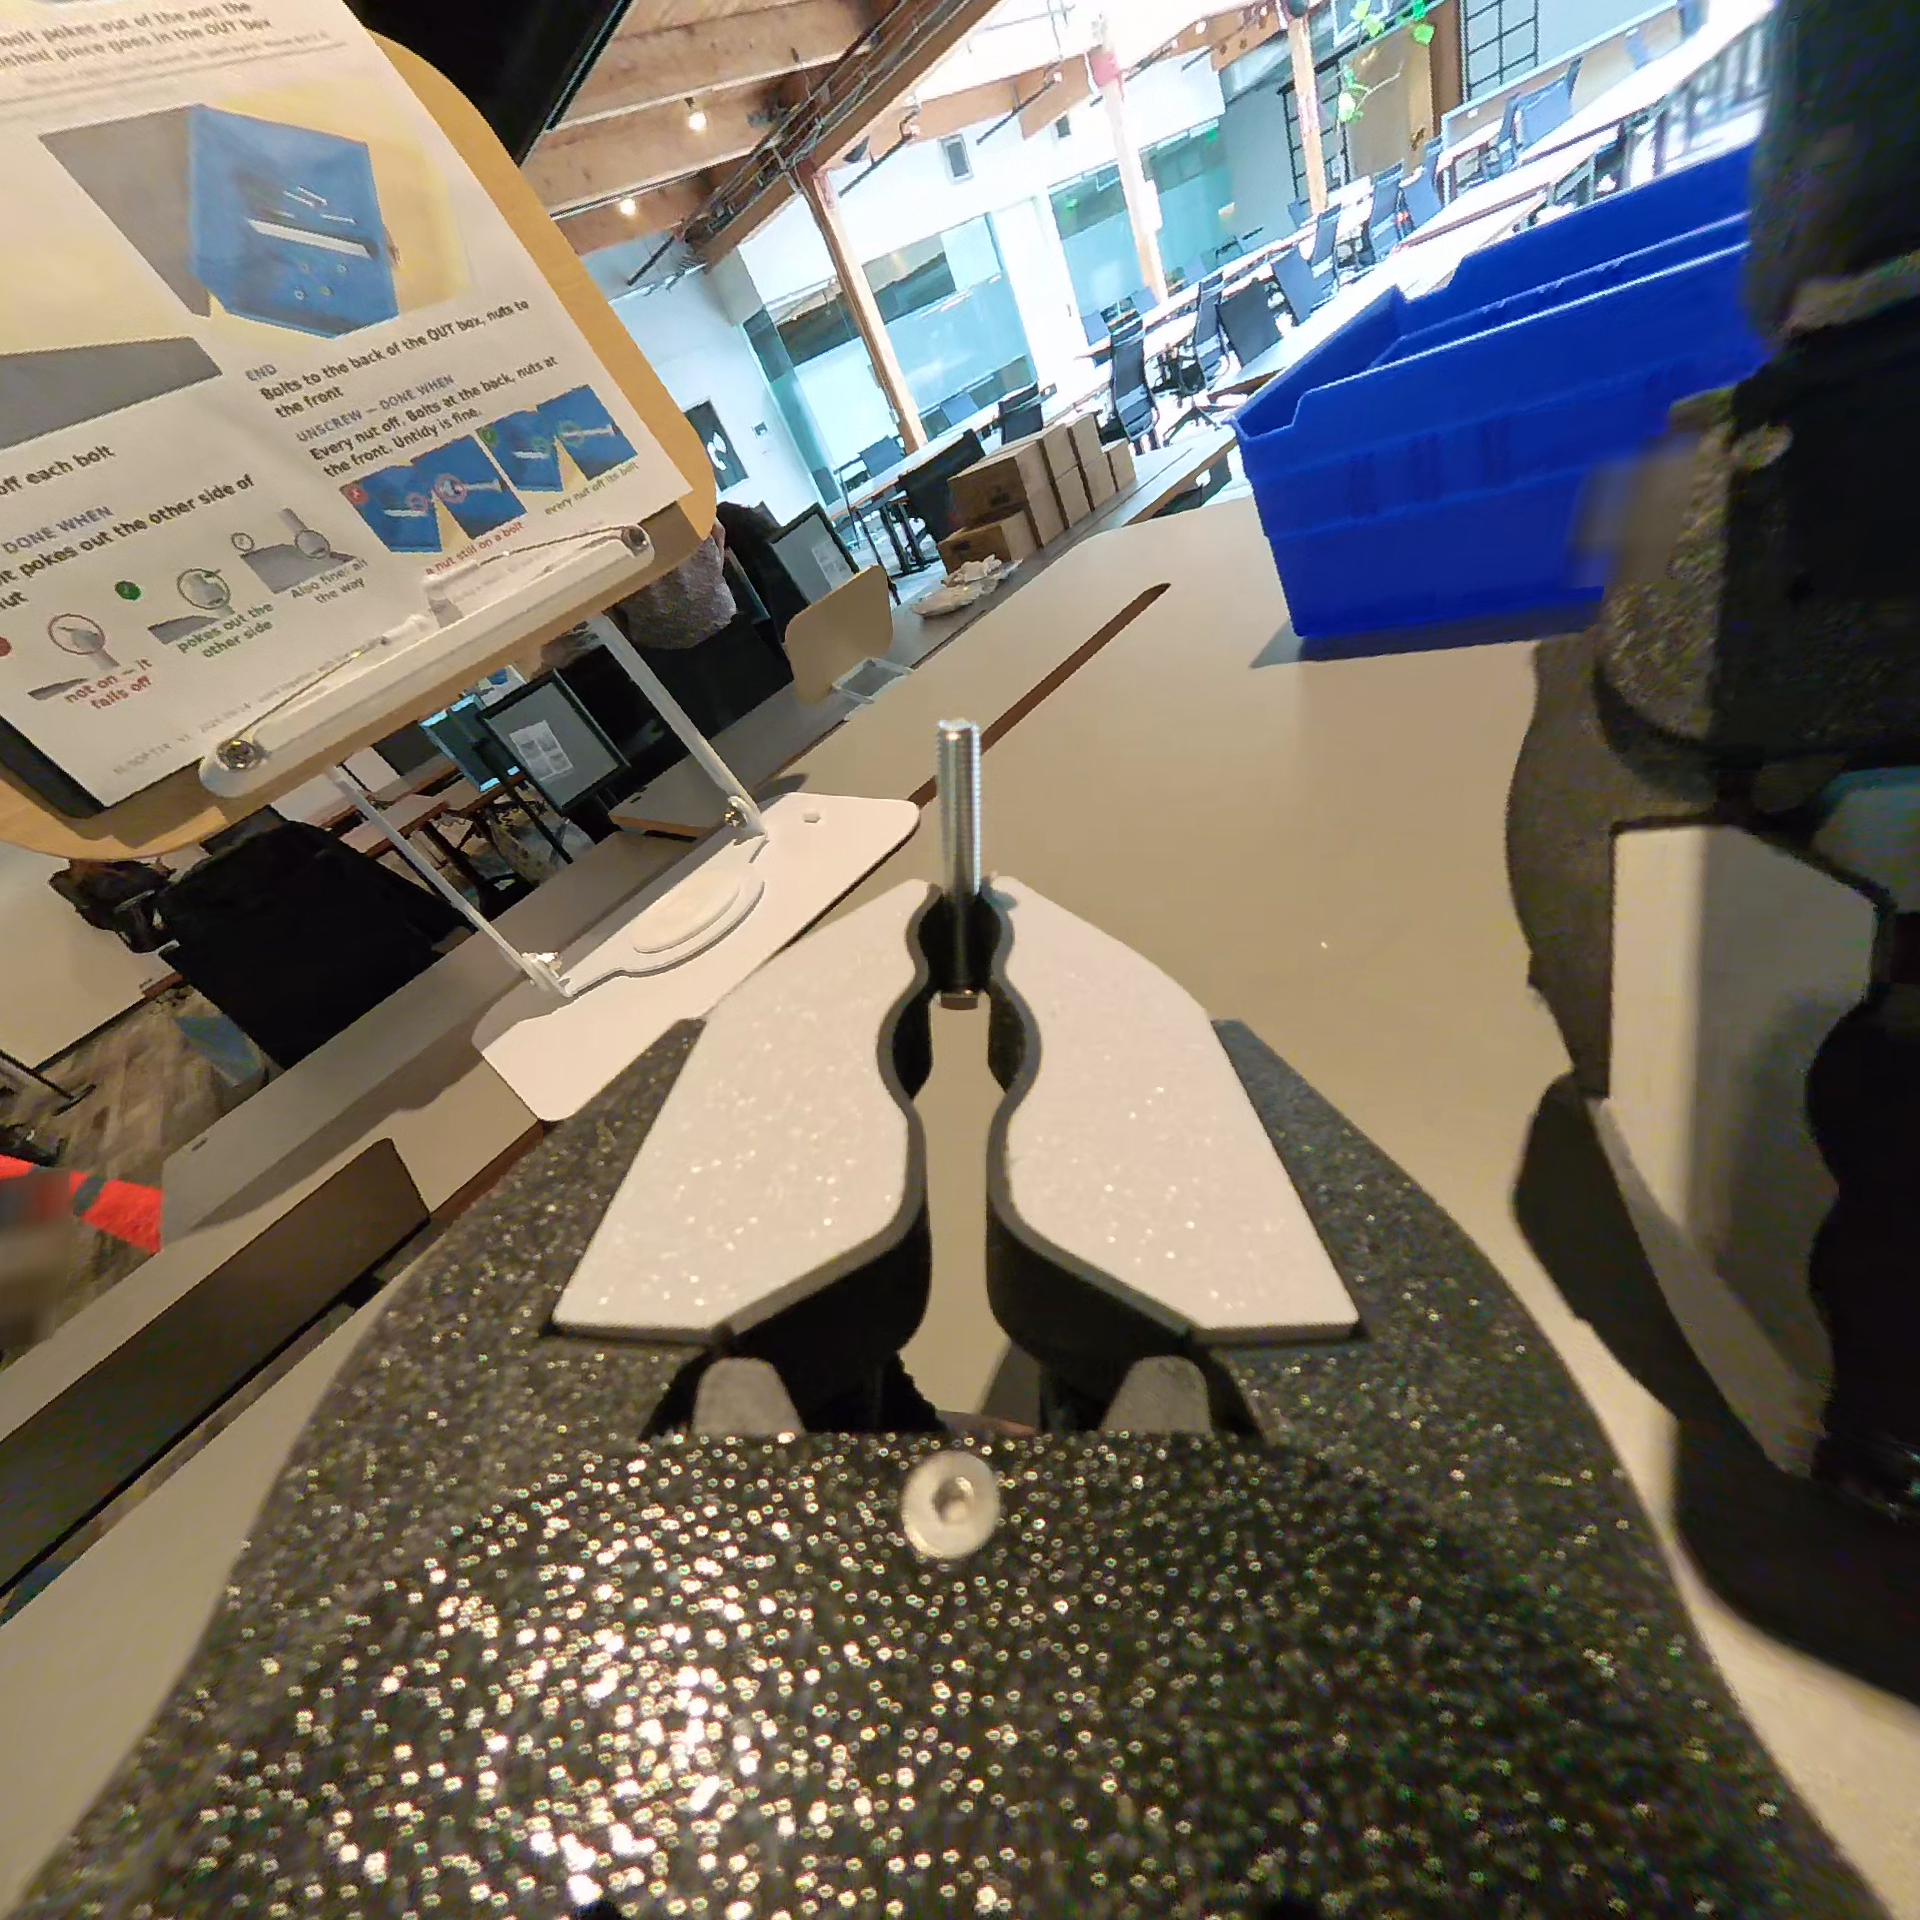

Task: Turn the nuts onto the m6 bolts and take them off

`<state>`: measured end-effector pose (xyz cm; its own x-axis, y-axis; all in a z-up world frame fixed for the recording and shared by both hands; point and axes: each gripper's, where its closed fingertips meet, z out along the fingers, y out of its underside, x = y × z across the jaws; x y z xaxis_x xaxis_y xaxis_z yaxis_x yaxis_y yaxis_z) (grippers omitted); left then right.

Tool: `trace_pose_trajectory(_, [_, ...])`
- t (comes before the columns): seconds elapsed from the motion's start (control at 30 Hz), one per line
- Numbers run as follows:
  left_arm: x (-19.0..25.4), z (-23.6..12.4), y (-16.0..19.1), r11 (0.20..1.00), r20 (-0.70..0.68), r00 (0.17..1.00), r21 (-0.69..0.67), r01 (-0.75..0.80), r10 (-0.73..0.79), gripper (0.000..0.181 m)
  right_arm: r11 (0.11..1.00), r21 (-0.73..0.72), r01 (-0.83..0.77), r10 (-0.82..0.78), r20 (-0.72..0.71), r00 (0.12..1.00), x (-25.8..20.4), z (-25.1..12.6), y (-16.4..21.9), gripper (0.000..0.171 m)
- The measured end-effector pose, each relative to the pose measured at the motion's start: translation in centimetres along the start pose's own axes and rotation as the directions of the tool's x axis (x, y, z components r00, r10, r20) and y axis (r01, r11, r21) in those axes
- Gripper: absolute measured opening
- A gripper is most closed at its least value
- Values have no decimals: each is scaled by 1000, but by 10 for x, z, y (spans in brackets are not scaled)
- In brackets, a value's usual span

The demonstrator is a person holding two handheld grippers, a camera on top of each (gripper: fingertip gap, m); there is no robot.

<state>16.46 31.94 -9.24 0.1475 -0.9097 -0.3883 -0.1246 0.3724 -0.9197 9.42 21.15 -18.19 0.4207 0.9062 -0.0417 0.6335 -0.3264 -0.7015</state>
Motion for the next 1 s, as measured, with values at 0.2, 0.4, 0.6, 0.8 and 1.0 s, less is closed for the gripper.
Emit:
trace_pose_trajectory(0.2, [-5, -1, 4, 993, 48, 993, -51, -103, 105, 5, 919, 395, -3, 115, -260, 959, 39, -52, -35, 10])
trace_pose_trajectory(0.4, [4, -3, 5, 980, 20, 982, -81, -184, 186, 5, 780, 620, 79, 196, -363, 911, 67, -107, -55, 9])
trace_pose_trajectory(0.6, [15, 2, 15, 955, -24, 965, -137, -263, 262, 5, 714, 690, 118, 214, -376, 901, 69, -114, -59, 10])
trace_pose_trajectory(0.8, [24, 7, 19, 950, -60, 962, -149, -273, 267, 5, 721, 675, 157, 194, -414, 889, 66, -116, -61, 10])
trace_pose_trajectory(1.0, [38, 12, 17, 960, -117, 963, -111, -257, 244, 5, 737, 659, 150, 205, -429, 879, 68, -117, -53, 10])
